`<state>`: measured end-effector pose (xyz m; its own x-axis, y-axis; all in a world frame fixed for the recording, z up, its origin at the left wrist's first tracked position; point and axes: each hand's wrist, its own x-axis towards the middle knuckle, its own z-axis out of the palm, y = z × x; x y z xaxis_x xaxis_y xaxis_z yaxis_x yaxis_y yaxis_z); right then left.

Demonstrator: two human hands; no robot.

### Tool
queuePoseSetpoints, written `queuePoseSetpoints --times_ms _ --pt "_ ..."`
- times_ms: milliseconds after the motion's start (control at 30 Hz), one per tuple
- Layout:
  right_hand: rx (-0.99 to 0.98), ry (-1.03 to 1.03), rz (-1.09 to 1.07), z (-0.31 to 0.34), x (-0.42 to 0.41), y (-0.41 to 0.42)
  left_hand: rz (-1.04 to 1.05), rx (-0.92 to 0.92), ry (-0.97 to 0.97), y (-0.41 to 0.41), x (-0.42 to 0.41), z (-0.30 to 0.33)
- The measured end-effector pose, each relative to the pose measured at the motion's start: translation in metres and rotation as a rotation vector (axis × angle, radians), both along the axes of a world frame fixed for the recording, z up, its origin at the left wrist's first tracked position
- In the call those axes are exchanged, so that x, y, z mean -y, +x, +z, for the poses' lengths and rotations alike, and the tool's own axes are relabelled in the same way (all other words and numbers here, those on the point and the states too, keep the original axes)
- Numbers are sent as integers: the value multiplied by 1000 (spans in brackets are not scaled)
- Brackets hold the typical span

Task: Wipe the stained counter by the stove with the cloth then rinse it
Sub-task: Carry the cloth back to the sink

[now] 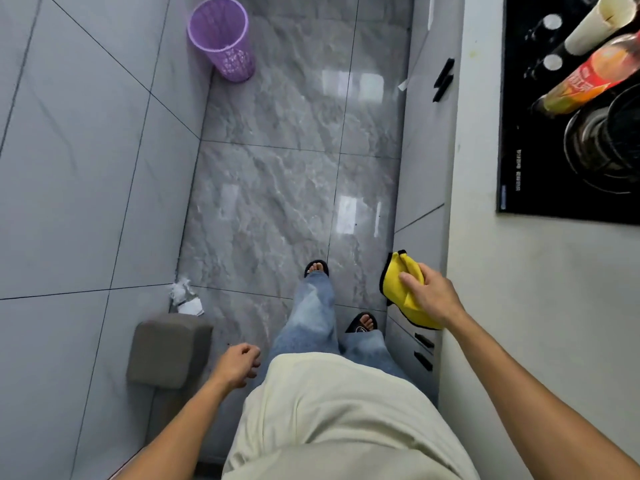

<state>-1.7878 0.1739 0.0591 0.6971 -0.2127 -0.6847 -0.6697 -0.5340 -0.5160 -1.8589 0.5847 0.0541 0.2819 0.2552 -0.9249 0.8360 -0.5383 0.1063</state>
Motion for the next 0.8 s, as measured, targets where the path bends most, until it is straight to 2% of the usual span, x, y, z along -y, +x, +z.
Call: queuePoseSetpoints --times_ms 133,267,400,567,800 --pt "-40 -12 -31 -1 -10 36 9 7 -18 46 -14 -14" --pt "-119 -66 -65 -1 -8 49 -87 62 -72 122 -5 -21" --pt "-209 -111 -152 -5 -4 45 -210 174 -128 213 18 -12" --pt "-305 -91 -220 -12 1 57 -254 320 -179 320 50 -1" --pt "-335 -84 -239 -27 28 147 -294 321 -162 419 71 -19"
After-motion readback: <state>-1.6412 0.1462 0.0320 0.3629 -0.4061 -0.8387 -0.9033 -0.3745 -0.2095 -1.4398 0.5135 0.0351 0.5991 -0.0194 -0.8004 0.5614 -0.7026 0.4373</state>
